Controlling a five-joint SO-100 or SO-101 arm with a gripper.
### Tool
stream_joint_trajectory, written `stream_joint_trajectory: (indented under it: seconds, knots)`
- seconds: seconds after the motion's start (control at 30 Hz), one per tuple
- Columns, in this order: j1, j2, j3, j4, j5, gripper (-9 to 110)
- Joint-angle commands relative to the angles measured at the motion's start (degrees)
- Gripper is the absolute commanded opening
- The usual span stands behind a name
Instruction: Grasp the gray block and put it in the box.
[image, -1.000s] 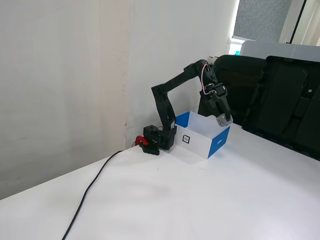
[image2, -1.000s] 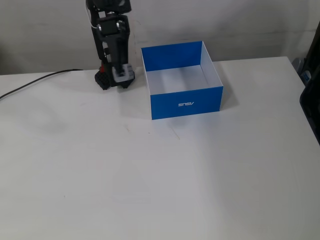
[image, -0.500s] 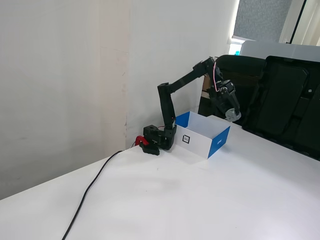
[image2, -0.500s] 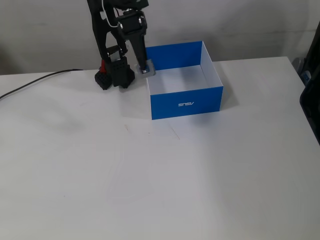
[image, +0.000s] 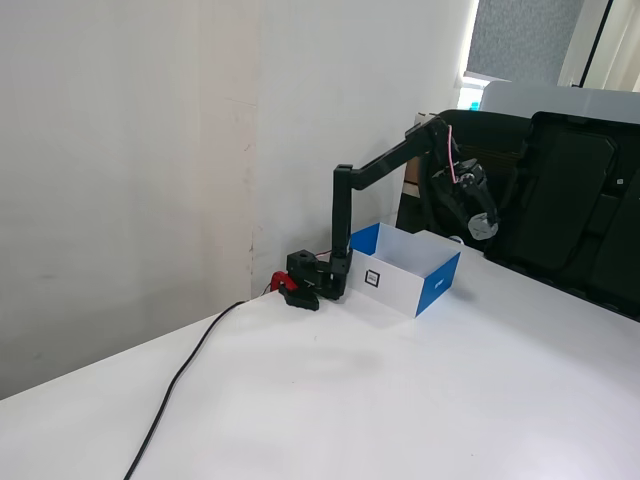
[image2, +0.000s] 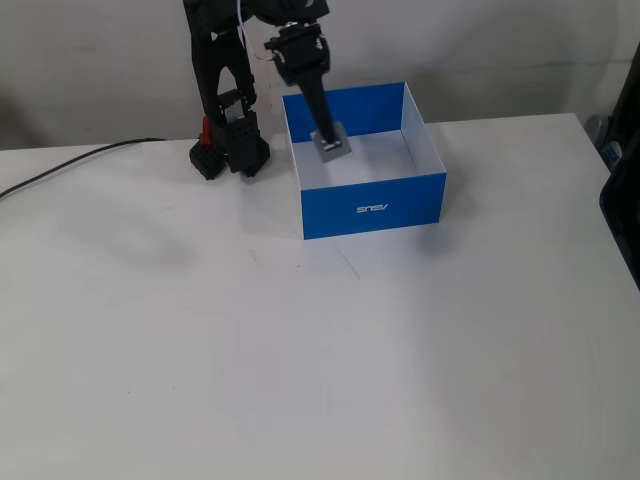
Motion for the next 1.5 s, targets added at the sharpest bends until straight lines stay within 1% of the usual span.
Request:
stream_joint_trajectory:
  seconds: [0.0,0.2,0.57,0.73,0.97,1.47]
  knots:
    - [3.08,-0.70,-6.68,0.97,-0.70,0]
    - [7.91,-3.34,-8.53,3.52,-0.70,0]
    - [16.79,-4.31,1.23,3.69,-2.99,0]
    - [20.83,-4.66,9.32,3.69,-3.96,0]
    - [23.99,-5.71,18.02,3.69,-3.96,0]
    - [29.53,-5.98,27.07,3.69,-3.08,0]
